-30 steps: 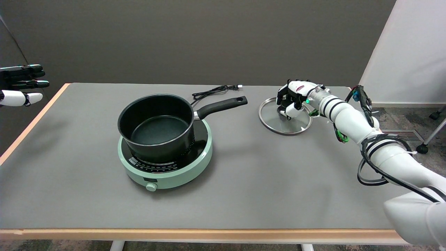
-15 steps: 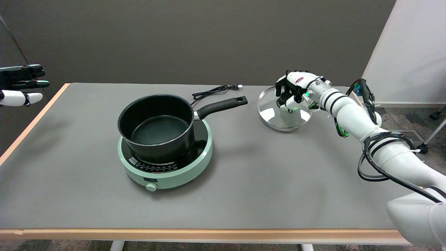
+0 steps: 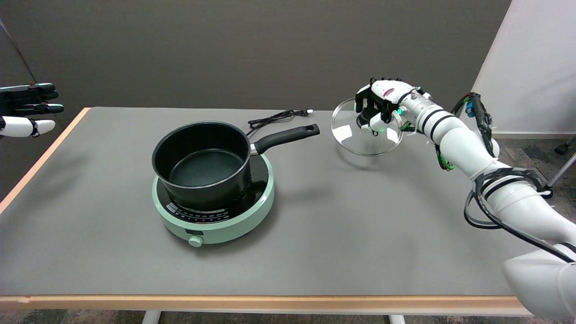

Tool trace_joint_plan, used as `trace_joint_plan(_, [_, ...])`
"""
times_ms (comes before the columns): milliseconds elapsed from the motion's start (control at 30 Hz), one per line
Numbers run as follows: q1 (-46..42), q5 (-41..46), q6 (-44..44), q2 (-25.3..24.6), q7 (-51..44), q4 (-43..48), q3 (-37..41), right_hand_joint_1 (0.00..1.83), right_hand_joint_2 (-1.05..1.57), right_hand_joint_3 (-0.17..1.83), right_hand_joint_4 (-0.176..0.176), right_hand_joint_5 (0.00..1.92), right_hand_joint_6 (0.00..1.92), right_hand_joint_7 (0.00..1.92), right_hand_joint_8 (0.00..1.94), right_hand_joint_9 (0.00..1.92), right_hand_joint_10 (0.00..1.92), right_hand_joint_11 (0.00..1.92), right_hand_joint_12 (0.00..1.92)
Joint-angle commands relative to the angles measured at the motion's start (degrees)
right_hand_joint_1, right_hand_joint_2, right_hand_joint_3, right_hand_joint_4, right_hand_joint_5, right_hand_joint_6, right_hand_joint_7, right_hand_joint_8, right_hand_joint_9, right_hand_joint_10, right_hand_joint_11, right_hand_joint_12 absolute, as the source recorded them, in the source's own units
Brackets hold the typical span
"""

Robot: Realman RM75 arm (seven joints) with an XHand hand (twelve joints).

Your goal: Pick up the pot lid.

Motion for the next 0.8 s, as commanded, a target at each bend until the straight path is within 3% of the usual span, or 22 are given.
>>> trace_joint_plan(33, [0.9,0.8,-2.9,2.0,0.3,6.2,2.8,1.34,0.94,0.53,0.176,0.67,1.10,0.82,1.40,0.75,1.69,0.54,1.84])
trace_joint_plan(133, [2.2,3.6,-4.1,2.5,0.3,6.8,2.2,1.34,0.93,0.54,0.176,0.66,1.12,0.82,1.40,0.75,1.71,0.55,1.83])
trace_joint_plan(200, [3.2,5.0,-4.9,2.5,0.2,7.4,1.7,1.49,0.86,0.68,0.176,0.65,1.17,0.81,1.37,0.74,1.70,0.55,1.84])
trace_joint_plan(267, [4.1,5.3,-5.5,2.3,0.1,8.3,0.7,1.49,0.86,0.70,0.176,0.65,1.18,0.81,1.38,0.74,1.71,0.55,1.84])
trace_joint_plan(300, [4.9,5.3,-5.6,2.2,0.0,9.0,0.0,1.49,0.93,0.59,0.176,0.68,1.11,0.78,1.39,0.70,1.72,0.58,1.78])
trace_joint_plan(367, [6.0,5.3,-5.6,1.8,0.0,10.1,-1.3,1.49,0.86,0.71,0.176,0.65,1.20,0.80,1.39,0.74,1.72,0.55,1.85])
trace_joint_plan(400, [6.6,5.3,-5.7,1.6,0.1,10.7,-2.3,1.49,0.92,0.61,0.176,0.68,1.12,0.78,1.40,0.70,1.73,0.58,1.78])
trace_joint_plan(500, [8.2,5.3,-5.8,0.6,0.2,12.3,-4.1,1.49,0.88,0.68,0.176,0.65,1.19,0.79,1.41,0.72,1.75,0.56,1.83])
trace_joint_plan(567, [9.0,5.3,-5.9,-0.2,0.2,13.2,-5.0,1.48,0.95,0.58,0.175,0.67,1.12,0.76,1.43,0.68,1.77,0.58,1.78])
trace_joint_plan(733, [10.0,5.3,-5.9,-3.4,0.2,15.9,-6.5,1.48,0.95,0.59,0.174,0.67,1.12,0.75,1.43,0.67,1.78,0.58,1.79])
trace_joint_plan(800, [10.3,5.3,-5.9,-4.5,0.2,16.6,-6.9,1.50,0.84,0.76,0.176,0.64,1.23,0.80,1.42,0.73,1.76,0.54,1.87])
